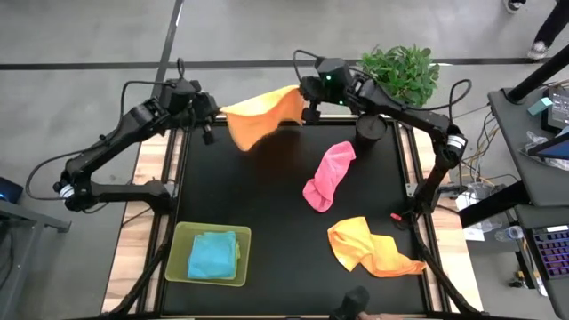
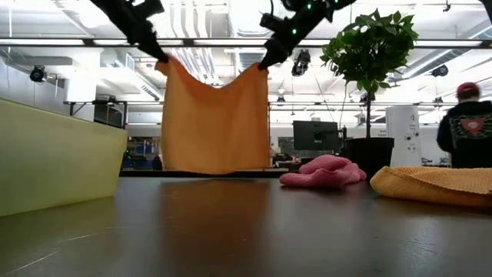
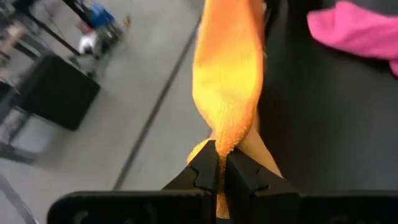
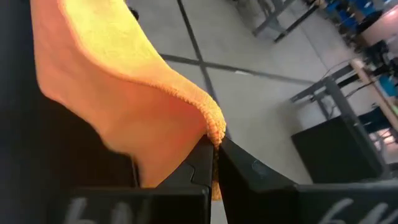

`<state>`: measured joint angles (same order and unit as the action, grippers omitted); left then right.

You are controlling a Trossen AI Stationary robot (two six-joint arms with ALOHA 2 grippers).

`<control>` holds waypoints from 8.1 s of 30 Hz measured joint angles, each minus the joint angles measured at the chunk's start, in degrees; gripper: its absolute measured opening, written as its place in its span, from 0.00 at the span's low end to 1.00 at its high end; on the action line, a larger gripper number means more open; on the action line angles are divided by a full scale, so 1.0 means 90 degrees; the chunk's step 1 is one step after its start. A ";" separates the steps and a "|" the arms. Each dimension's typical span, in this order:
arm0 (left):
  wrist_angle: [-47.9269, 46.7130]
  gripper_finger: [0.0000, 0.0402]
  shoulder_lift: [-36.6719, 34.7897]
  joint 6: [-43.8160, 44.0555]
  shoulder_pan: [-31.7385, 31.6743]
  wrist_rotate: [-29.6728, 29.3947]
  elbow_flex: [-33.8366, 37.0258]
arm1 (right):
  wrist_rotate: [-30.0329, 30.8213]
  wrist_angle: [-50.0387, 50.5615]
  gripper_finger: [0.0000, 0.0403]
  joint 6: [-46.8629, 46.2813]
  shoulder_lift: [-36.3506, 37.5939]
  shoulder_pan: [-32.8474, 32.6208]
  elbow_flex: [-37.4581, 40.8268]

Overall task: Fold microfiber towels
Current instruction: Fold the left orange microfiber towel

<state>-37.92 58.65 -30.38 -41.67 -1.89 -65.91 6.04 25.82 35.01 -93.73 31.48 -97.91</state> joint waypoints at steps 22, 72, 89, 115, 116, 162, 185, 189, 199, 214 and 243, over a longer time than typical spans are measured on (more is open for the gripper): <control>-0.1987 0.00 0.0320 0.1165 0.1166 0.2132 0.0936 | -0.2489 0.3492 0.02 -0.1104 0.0000 -0.0797 0.0399; 0.0186 0.47 0.1622 0.1954 0.2987 0.0525 0.1868 | -0.3326 0.1918 0.39 -0.2181 0.0257 -0.1500 0.2608; 0.2486 0.29 0.2731 0.2000 0.0889 0.0209 0.2761 | -0.3325 0.1516 0.32 -0.1855 0.0245 -0.1224 0.2671; 0.1696 0.03 0.3300 0.3193 0.0821 -0.2977 0.2588 | -0.3327 -0.0096 0.32 -0.1756 0.0187 -0.1224 0.3554; 0.1692 0.03 0.3242 0.3190 0.0821 -0.2930 0.2588 | -0.3327 -0.0163 0.31 -0.1766 0.0187 -0.1224 0.3581; 0.2874 0.03 0.0458 0.3656 0.1535 -0.4000 0.4137 | -0.2997 -0.4077 0.18 -0.2327 0.0187 -0.1229 0.4527; 0.2806 0.45 0.0317 0.3678 0.1650 -0.2441 0.3819 | -0.2929 -0.4719 0.16 -0.2228 -0.0236 -0.1229 0.4522; 0.2833 0.45 0.0096 0.3849 0.1925 -0.0935 0.3757 | -0.2929 -0.5064 0.16 -0.2277 -0.0580 -0.1229 0.4496; 0.2819 0.45 0.0256 0.4022 0.2601 -0.0568 0.3772 | -0.2936 -0.5246 0.16 -0.2517 -0.1521 -0.1231 0.3973; 0.2859 0.45 0.0875 0.4522 0.2681 -0.0470 0.3776 | -0.3219 -0.4669 0.16 -0.2918 -0.1812 -0.1273 0.3382; 0.3857 0.45 0.1901 0.4659 0.2814 -0.0420 0.3771 | -0.3150 -0.2516 0.16 -0.2500 -0.1790 -0.1273 0.2674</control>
<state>-3.21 75.76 11.55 -16.34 -5.67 -31.97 -22.31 3.18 12.51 -109.84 20.03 -73.84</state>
